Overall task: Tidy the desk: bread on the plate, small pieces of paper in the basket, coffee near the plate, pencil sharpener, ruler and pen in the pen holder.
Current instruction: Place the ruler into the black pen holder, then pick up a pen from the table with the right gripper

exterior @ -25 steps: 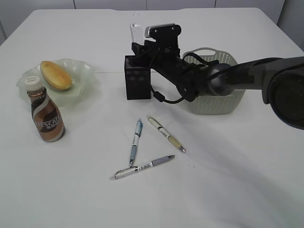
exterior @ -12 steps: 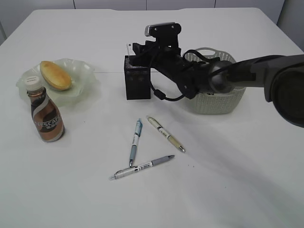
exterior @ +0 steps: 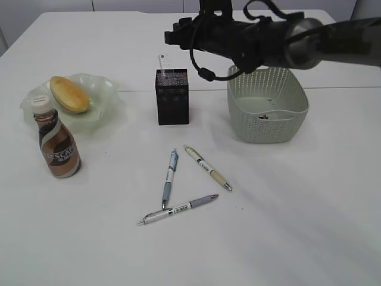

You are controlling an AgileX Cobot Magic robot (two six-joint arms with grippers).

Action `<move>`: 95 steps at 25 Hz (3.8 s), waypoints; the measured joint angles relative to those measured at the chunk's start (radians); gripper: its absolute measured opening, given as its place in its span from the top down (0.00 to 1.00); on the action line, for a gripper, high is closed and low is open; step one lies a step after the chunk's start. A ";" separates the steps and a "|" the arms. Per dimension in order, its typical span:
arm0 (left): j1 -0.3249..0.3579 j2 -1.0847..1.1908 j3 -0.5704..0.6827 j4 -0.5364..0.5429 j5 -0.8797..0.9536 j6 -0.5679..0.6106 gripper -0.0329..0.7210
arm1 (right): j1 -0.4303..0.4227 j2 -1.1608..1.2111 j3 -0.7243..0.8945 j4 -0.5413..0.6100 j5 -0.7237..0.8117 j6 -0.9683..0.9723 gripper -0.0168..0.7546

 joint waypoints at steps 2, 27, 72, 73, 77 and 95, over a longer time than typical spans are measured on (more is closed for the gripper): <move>0.000 0.000 0.000 0.000 0.000 0.000 0.44 | 0.014 -0.052 0.000 -0.002 0.145 0.002 0.57; 0.000 0.000 0.000 -0.070 0.034 0.000 0.45 | 0.173 -0.255 0.000 0.128 1.272 -0.001 0.61; 0.000 0.000 0.000 -0.182 0.036 0.000 0.45 | 0.132 -0.024 -0.060 0.155 1.270 -0.283 0.56; 0.000 0.000 0.000 -0.185 0.036 0.000 0.45 | 0.128 -0.024 -0.060 0.157 1.270 -0.291 0.56; 0.000 0.000 0.000 -0.192 0.036 0.000 0.45 | 0.073 -0.024 -0.060 0.247 1.275 -0.361 0.56; 0.000 0.000 0.000 -0.229 0.036 0.000 0.45 | 0.001 0.069 -0.138 0.422 1.323 -0.506 0.56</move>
